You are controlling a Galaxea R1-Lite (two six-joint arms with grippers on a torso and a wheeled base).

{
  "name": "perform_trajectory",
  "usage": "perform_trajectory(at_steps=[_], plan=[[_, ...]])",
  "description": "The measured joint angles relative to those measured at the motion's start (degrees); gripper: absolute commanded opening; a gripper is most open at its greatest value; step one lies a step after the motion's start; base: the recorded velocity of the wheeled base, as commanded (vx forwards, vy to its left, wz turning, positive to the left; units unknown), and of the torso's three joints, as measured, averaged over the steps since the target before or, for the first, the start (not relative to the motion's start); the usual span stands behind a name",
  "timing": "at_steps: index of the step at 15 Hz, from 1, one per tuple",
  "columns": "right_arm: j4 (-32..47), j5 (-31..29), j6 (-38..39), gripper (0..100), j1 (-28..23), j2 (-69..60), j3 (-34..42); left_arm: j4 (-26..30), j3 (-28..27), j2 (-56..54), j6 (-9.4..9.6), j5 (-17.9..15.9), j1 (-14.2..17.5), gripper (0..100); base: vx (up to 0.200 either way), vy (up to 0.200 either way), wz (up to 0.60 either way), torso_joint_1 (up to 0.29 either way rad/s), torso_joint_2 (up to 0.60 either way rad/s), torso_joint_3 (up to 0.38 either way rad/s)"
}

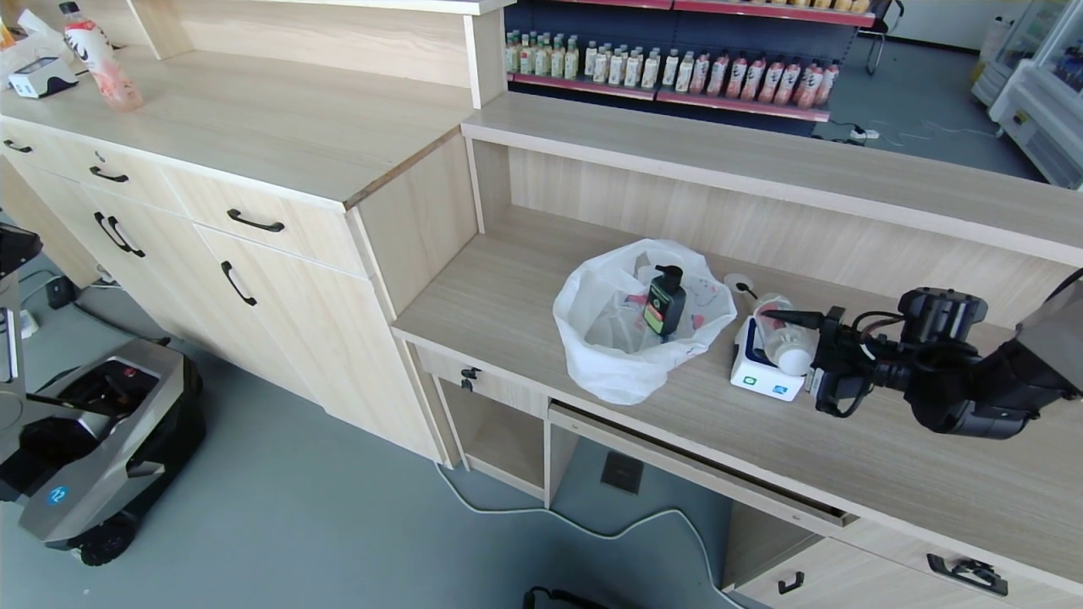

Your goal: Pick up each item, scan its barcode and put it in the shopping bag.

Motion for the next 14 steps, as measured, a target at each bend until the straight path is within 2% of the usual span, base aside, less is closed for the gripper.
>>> perform_trajectory(at_steps=[14], plan=[[0.18, 0.00, -4.35, 0, -1.29, 0.26, 0.22, 0.00, 0.00, 0.00, 0.00, 0.00, 0.00, 100, 0.000, 0.000, 0.00, 0.000, 0.00, 0.000]])
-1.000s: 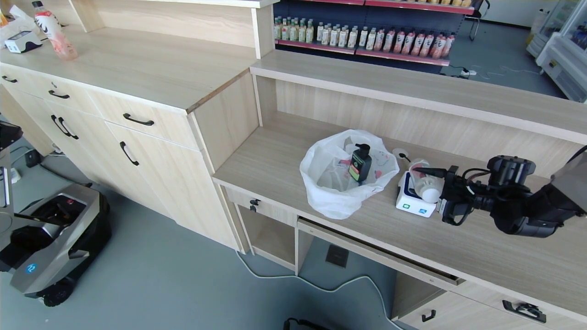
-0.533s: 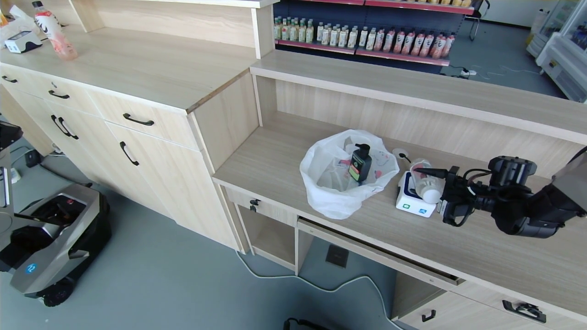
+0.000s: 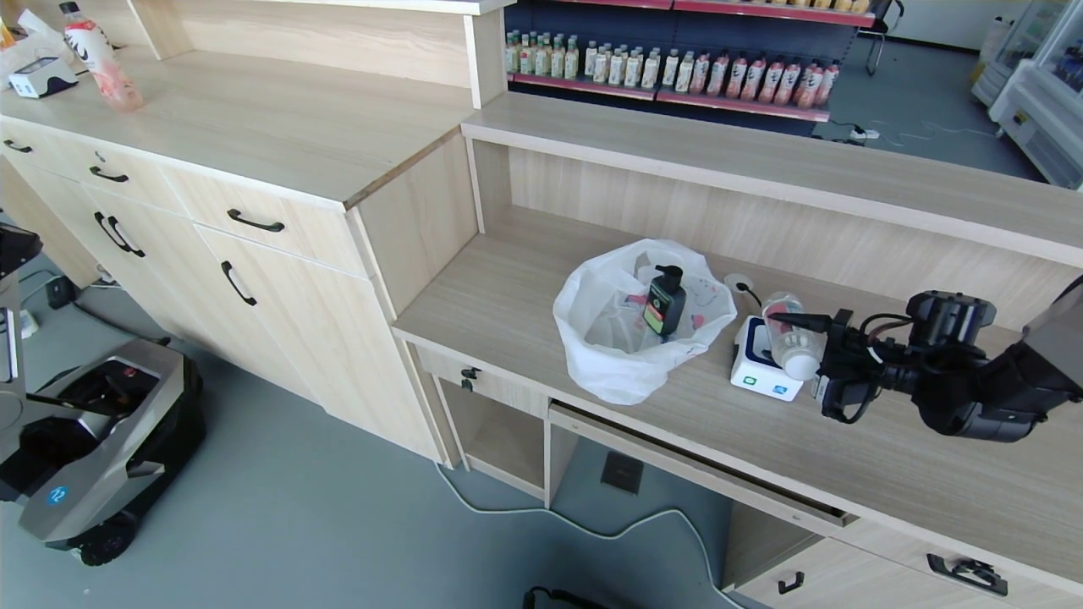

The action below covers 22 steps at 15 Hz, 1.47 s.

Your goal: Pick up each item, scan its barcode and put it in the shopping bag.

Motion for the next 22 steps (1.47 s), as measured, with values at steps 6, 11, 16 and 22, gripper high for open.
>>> perform_trajectory(at_steps=[6, 11, 16, 22], plan=[[0.06, 1.50, -2.32, 0, -0.27, -0.02, 1.61, 0.00, 0.00, 0.00, 0.00, 0.00, 0.00, 100, 0.000, 0.000, 0.00, 0.000, 0.00, 0.000], [0.02, 1.48, -2.51, 0, -0.27, 0.02, 1.74, 0.00, 0.00, 0.00, 0.00, 0.00, 0.00, 100, 0.000, 0.000, 0.00, 0.000, 0.00, 0.000], [-0.16, 1.45, -2.49, 0, -0.09, 1.07, 0.87, 0.00, 0.00, 0.00, 0.00, 0.00, 0.00, 100, 0.000, 0.000, 0.00, 0.000, 0.00, 0.000], [0.13, 1.26, -0.46, 0, 0.74, 0.83, 0.59, 0.00, 0.00, 0.00, 0.00, 0.00, 0.00, 100, 0.000, 0.000, 0.00, 0.000, 0.00, 0.000]])
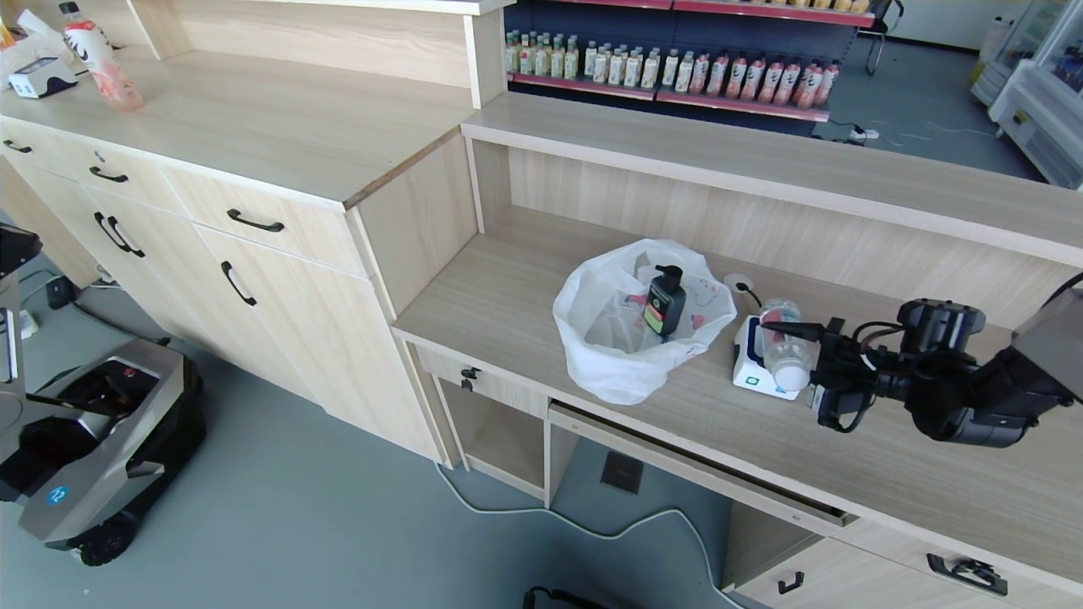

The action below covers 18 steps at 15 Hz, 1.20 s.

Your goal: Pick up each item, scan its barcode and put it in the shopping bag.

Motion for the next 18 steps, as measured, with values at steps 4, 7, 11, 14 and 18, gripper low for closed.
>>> perform_trajectory(at_steps=[4, 7, 11, 14, 18], plan=[[2.22, -0.16, 12.68, 0, 0.91, -7.73, 0.66, 0.00, 0.00, 0.00, 0.00, 0.00, 0.00, 100, 0.000, 0.000, 0.00, 0.000, 0.00, 0.000], [13.89, -4.95, 30.24, 0, 0.02, -19.14, 1.05, 0.01, 0.00, 0.00, 0.00, 0.00, 0.00, 100, 0.000, 0.000, 0.00, 0.000, 0.00, 0.000], [23.22, -25.12, 63.59, 0, -3.25, -30.84, 3.13, 0.00, 0.00, 0.00, 0.00, 0.00, 0.00, 100, 0.000, 0.000, 0.00, 0.000, 0.00, 0.000], [26.17, -30.68, 67.83, 0, -6.75, -34.96, 7.91, 0.01, 0.00, 0.00, 0.00, 0.00, 0.00, 100, 0.000, 0.000, 0.00, 0.000, 0.00, 0.000], [25.82, -31.01, 67.61, 0, -11.13, -37.46, 12.46, 0.01, 0.00, 0.00, 0.00, 0.00, 0.00, 100, 0.000, 0.000, 0.00, 0.000, 0.00, 0.000]])
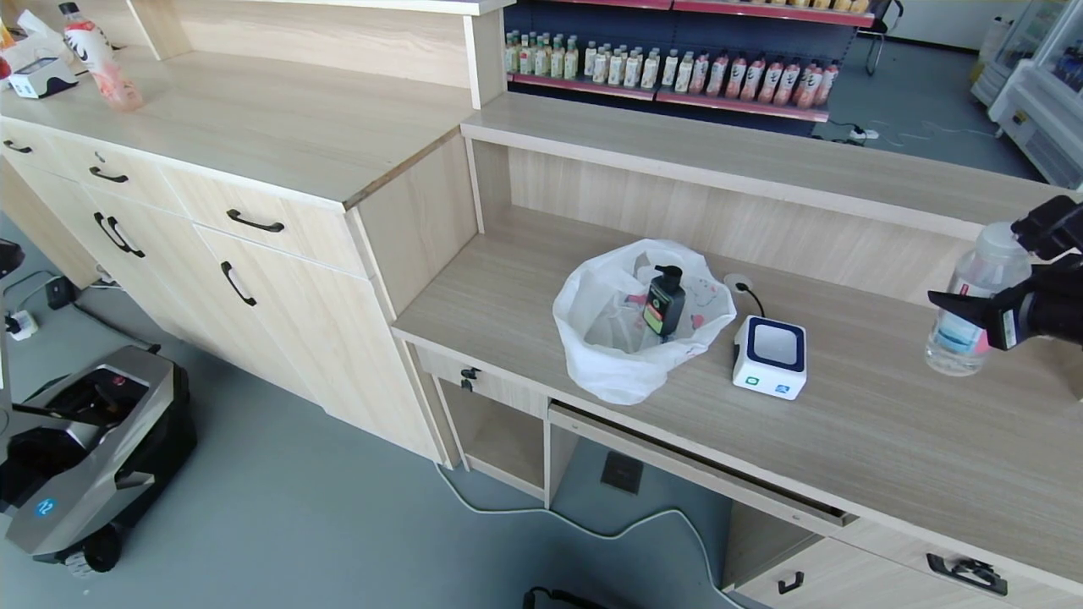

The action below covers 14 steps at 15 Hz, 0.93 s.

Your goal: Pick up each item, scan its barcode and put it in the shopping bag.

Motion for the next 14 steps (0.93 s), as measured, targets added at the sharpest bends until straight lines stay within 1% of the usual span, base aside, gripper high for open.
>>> perform_trajectory(at_steps=[2, 4, 8, 9, 11, 14], plan=[[0.46, 0.44, 0.52, 0, -0.66, -0.96, -0.52, -0.01, 0.00, 0.00, 0.00, 0.02, 0.00, 100, 0.000, 0.000, 0.60, 0.002, 0.00, 0.000], [0.88, 0.57, 2.11, 0, 0.16, -1.51, -1.10, -0.01, 0.00, 0.00, 0.00, 0.00, 0.00, 100, 0.000, 0.000, 0.60, 0.005, 0.00, 0.002], [-0.79, 0.15, 4.61, 0, 4.41, -1.82, -2.79, 0.00, 0.00, 0.00, 0.00, 0.00, 0.00, 100, 0.000, 0.000, 0.60, 0.006, 0.00, 0.006], [-1.51, -0.33, 5.25, 0, 6.14, -1.71, -3.50, 0.00, 0.00, 0.00, 0.00, 0.00, 0.00, 100, 0.000, 0.000, 0.60, 0.002, 0.00, 0.007], [-4.02, -0.22, 8.51, 0, 11.43, -0.67, -4.66, 0.00, 0.00, 0.00, 0.00, 0.00, 0.02, 100, 0.000, 0.000, 0.00, 0.000, 0.00, 0.000], [-7.50, 0.04, 13.93, 0, 17.09, 3.50, -5.11, 0.05, 0.00, 0.00, 0.00, 0.05, -0.02, 100, 0.000, 0.000, 0.00, 0.000, 0.00, 0.000]])
